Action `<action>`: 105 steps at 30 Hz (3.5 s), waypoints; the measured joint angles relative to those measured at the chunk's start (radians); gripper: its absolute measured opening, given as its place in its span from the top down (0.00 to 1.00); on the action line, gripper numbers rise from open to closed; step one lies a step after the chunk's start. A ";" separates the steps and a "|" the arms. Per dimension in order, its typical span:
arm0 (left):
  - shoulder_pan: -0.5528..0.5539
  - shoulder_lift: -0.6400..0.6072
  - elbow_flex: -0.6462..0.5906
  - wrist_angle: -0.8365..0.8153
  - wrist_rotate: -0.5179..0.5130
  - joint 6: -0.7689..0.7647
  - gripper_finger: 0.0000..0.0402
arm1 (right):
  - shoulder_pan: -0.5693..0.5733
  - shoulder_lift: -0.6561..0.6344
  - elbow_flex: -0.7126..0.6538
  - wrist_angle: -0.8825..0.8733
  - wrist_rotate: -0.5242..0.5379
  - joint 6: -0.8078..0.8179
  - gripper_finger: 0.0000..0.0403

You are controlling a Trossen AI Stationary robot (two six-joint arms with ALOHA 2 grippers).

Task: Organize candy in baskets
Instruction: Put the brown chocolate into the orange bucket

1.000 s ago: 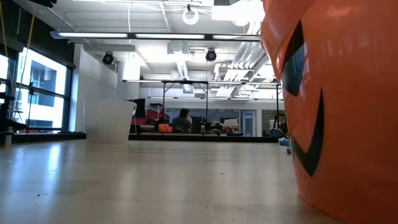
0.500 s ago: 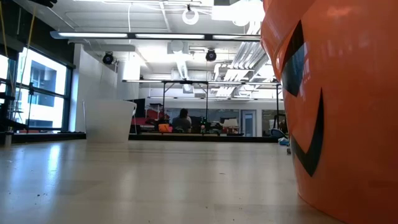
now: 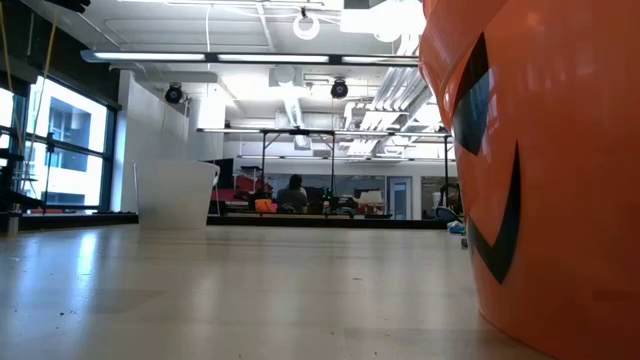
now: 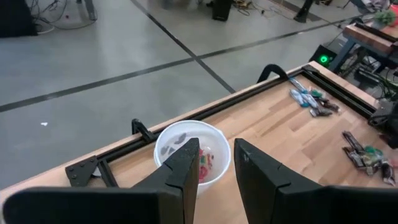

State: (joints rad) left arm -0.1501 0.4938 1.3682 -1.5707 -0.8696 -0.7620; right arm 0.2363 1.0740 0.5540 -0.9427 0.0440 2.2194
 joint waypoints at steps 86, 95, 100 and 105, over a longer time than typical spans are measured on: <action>0.000 0.001 0.000 0.000 0.074 0.162 0.78 | 0.047 0.779 1.082 -0.617 -0.013 -1.534 0.63; 0.000 0.001 0.000 0.000 0.104 0.048 0.78 | 0.031 0.796 0.848 -0.537 -0.071 -1.843 0.63; 0.000 0.001 0.000 0.000 0.088 -0.012 0.78 | 0.034 0.796 0.721 -0.390 -0.076 -1.870 0.63; 0.000 0.001 0.000 0.000 0.061 -0.081 0.78 | 0.041 0.796 0.639 -0.234 -0.083 -1.917 0.63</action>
State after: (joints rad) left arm -0.1501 0.4946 1.3682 -1.5711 -0.8083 -0.8434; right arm 0.2774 1.8702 1.1933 -1.1770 -0.0387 0.3020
